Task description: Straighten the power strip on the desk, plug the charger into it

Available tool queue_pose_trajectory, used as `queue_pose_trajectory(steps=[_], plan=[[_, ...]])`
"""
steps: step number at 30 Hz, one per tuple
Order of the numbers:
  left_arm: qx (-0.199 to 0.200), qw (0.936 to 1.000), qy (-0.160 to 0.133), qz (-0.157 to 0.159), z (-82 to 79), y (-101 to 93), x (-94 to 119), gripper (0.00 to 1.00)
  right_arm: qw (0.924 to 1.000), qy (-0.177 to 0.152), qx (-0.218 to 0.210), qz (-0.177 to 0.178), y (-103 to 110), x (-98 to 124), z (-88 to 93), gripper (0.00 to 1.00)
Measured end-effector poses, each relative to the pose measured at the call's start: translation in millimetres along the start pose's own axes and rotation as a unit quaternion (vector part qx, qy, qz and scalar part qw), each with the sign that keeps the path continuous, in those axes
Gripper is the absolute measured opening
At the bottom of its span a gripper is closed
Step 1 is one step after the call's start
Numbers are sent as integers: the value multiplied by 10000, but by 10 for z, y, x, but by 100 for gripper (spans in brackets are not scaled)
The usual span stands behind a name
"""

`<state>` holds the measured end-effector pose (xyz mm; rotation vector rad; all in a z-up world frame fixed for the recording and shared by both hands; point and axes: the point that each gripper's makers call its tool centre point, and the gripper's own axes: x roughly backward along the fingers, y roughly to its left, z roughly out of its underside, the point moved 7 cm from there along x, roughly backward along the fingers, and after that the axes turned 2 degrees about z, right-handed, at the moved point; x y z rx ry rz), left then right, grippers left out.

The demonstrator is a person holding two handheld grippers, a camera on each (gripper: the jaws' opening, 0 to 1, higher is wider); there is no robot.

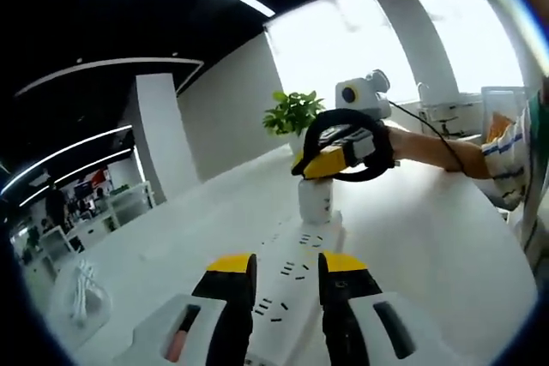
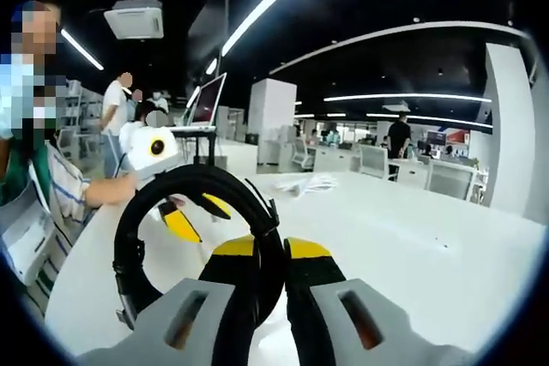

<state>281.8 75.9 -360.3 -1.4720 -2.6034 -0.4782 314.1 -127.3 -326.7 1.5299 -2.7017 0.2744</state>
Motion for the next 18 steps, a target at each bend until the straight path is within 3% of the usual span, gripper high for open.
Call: queue_pose_trajectory(steps=[5,18], plan=[[-231,9997,3,-47,-24,-11,6,29,9999,72,-84,-1,-36,31,13,10],[-237,9997,-87,-16,-72,-33,-3,29,9998,173,39,24,34,-2,10,10]])
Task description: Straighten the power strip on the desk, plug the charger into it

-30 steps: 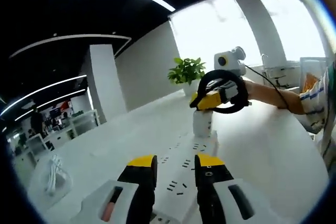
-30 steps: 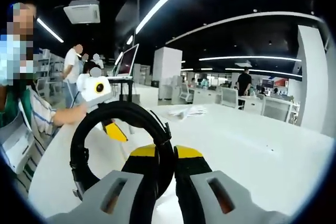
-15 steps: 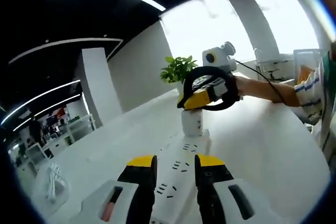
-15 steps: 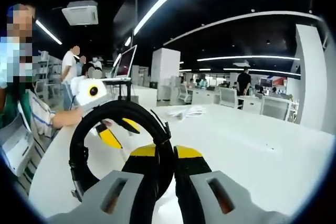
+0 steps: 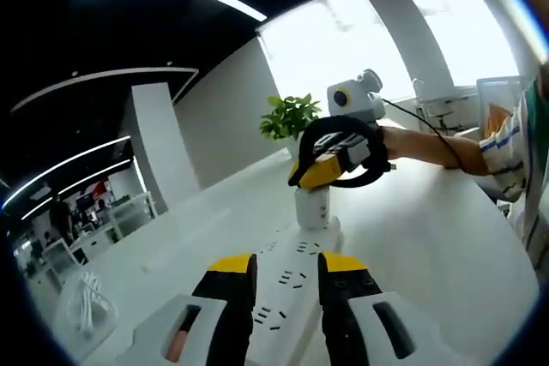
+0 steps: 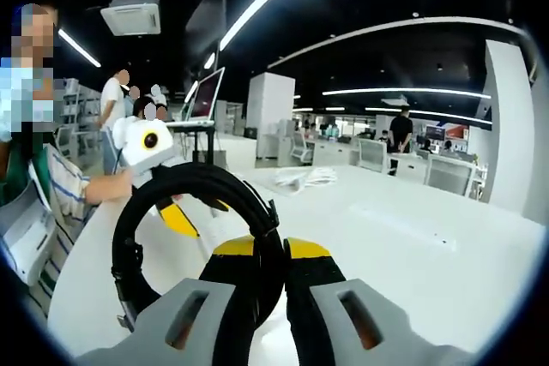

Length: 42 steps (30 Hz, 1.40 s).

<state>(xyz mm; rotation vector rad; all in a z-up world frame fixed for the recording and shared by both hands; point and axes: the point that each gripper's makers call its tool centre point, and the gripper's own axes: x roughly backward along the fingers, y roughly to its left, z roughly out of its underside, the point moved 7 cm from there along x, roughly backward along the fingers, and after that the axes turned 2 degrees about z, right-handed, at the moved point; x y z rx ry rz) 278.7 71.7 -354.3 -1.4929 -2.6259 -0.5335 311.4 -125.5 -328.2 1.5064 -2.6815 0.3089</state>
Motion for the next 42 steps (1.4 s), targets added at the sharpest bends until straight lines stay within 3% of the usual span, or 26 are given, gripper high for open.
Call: queue_pose_trajectory(steps=[10,23,28,36,42], plan=[[18,10000,36,-39,23,17,4,29,9998,3,-167,66,-134,59,24,9],[-87,10000,-44,10,-45,-30,9,29,9992,203,221,268,-38,14,-17,9],[-80,10000,-5,-10,-32,-19,14,29,9996,173,-5,212,-110,68,16,8],[-67,10000,-40,5,-53,-27,11,29,9986,294,360,270,3,29,-8,8],[-44,10000,34,12,-16,-25,0,29,9991,296,126,269,-99,86,24,8]])
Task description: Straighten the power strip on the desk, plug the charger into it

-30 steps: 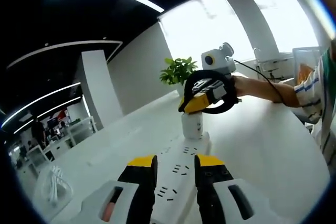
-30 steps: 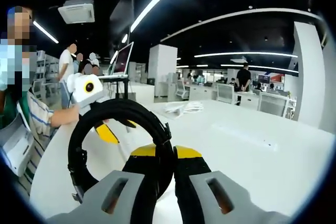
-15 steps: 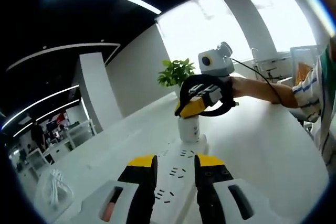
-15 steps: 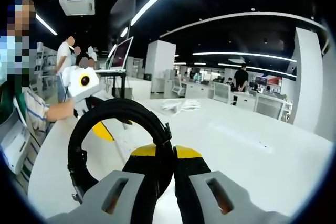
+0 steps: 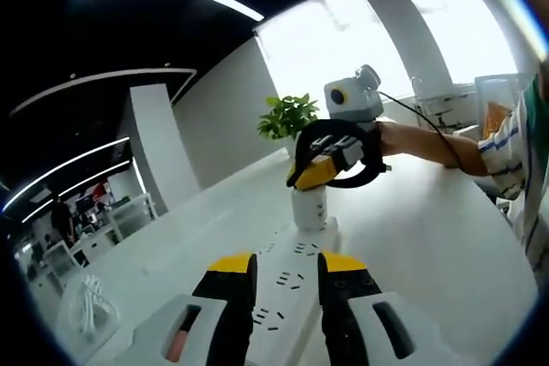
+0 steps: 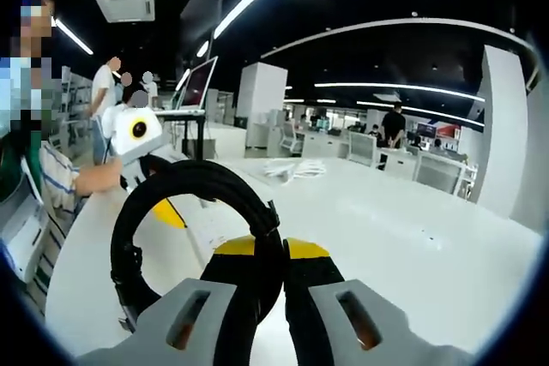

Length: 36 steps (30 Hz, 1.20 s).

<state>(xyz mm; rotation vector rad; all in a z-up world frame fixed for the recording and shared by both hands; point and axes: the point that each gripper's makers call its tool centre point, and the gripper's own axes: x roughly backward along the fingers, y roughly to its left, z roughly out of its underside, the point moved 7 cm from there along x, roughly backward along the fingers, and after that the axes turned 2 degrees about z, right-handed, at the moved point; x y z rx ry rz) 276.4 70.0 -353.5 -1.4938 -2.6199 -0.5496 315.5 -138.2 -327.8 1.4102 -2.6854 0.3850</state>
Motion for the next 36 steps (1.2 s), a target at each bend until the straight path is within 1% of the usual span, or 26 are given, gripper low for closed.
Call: queue_pose_trajectory(steps=[3,6,11,13,14,15,17,19,21,22,24,26,27,28,30,32,34,36], plan=[[28,10000,-20,-13,-9,11,5,29,10000,-6,24,19,12,-10,0,8],[52,10000,-53,-4,-22,11,4,29,9998,28,183,76,58,-28,-17,8],[37,10000,-17,16,-7,-2,-9,29,9994,76,316,125,68,-31,-25,8],[37,10000,0,17,1,-3,-11,29,9995,93,286,123,22,-10,-21,8],[32,10000,11,14,4,-2,-10,29,9998,58,163,90,8,-2,-12,8],[25,10000,19,8,6,0,-7,29,9999,29,153,62,-6,-4,-7,8],[24,10000,13,4,0,4,-2,29,9998,36,174,68,21,-11,-15,8],[38,10000,-26,6,-17,6,1,29,9995,87,294,106,56,-21,-28,8],[51,10000,-44,13,-27,0,3,29,9983,136,561,95,117,-38,-49,8],[44,10000,-39,27,-26,-7,3,29,9971,214,698,209,115,-32,-55,8],[26,10000,-26,42,-21,-19,-2,29,9971,199,709,200,136,-33,-58,8],[19,10000,-10,53,-14,-26,-9,29,9972,203,694,179,110,-24,-52,8],[19,10000,-6,56,-11,-29,-10,29,9977,186,639,156,97,-19,-46,8],[20,10000,8,55,-5,-28,-12,29,9990,129,410,112,72,-14,-29,8],[23,10000,28,49,2,-22,-12,29,9995,77,298,87,10,10,-14,8],[39,10000,31,50,2,-18,-8,29,9996,42,271,58,23,6,-9,8],[53,10000,18,62,-5,-22,-5,29,9990,85,434,79,82,-14,-25,8],[64,10000,-6,74,-13,-29,-7,29,9966,202,782,156,146,-29,-47,8]])
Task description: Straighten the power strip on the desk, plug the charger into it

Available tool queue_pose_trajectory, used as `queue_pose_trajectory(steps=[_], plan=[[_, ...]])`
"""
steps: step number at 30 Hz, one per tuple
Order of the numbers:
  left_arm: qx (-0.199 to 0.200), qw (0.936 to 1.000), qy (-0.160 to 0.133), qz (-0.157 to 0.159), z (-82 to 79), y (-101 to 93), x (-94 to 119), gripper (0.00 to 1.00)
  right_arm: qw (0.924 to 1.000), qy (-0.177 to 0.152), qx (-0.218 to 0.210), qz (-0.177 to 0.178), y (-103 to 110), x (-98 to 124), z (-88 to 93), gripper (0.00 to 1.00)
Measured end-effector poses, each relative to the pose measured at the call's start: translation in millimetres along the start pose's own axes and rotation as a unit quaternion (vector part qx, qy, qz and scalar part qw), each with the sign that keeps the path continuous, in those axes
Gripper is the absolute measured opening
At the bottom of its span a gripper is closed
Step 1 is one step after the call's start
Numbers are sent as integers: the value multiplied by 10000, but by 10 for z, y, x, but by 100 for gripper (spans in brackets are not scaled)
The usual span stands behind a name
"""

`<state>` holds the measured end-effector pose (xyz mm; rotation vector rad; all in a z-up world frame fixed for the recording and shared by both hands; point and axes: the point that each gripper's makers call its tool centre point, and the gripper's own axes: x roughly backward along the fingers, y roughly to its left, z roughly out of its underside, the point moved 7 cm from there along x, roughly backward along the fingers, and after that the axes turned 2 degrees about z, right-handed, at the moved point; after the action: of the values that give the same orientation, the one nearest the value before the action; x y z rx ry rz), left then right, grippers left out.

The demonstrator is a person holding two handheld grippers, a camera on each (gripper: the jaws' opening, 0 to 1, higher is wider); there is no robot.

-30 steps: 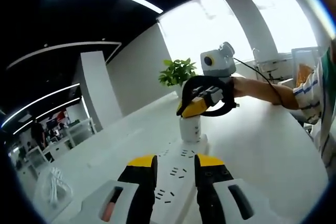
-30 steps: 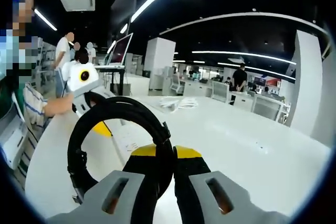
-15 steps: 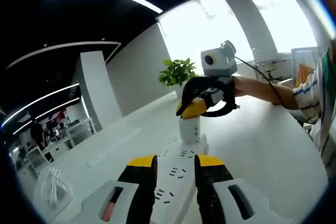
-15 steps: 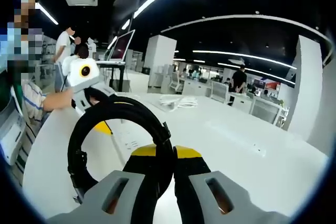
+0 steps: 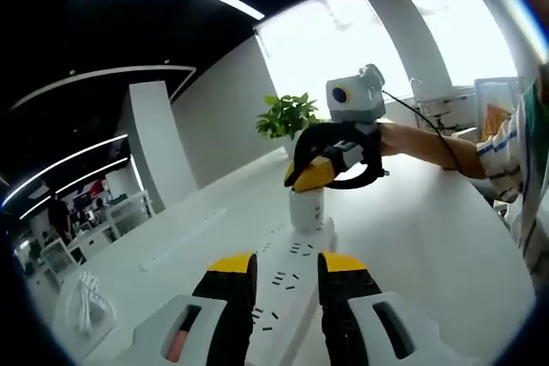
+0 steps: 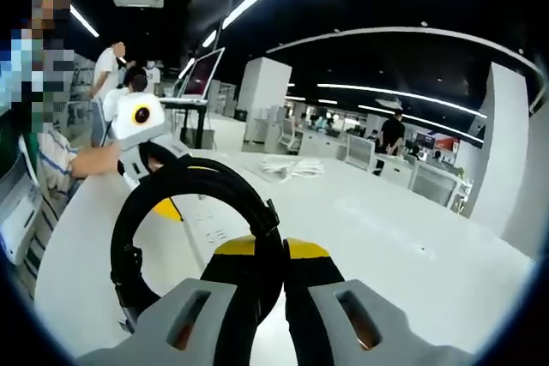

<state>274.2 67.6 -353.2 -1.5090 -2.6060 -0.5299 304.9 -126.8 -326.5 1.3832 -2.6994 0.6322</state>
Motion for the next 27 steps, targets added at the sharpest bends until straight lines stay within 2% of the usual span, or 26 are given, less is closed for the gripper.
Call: queue_pose_trajectory(steps=[3,5,8,10,12,14,23,27], plan=[[-10,10000,4,14,1,-10,-2,29,10000,6,-63,-8,-27,-3,0,8],[-14,10000,26,4,11,-8,-4,29,9989,-91,-449,-74,-84,6,36,8],[-1,10000,38,-3,17,-3,0,29,9986,-139,-498,-93,-111,17,56,8],[6,10000,17,-11,6,2,6,29,9989,-112,-437,-84,-91,4,37,8],[7,10000,-11,-15,-7,4,11,29,9999,2,-145,-46,-31,-16,3,8],[5,10000,-23,-16,-12,6,12,29,10000,64,-26,-1,-10,-25,-17,8],[-6,10000,28,-17,7,6,11,29,9993,-68,-339,-169,-100,-5,36,8],[-18,10000,-23,-3,-20,-5,15,29,9999,103,-25,-37,-35,-36,-8,8]])
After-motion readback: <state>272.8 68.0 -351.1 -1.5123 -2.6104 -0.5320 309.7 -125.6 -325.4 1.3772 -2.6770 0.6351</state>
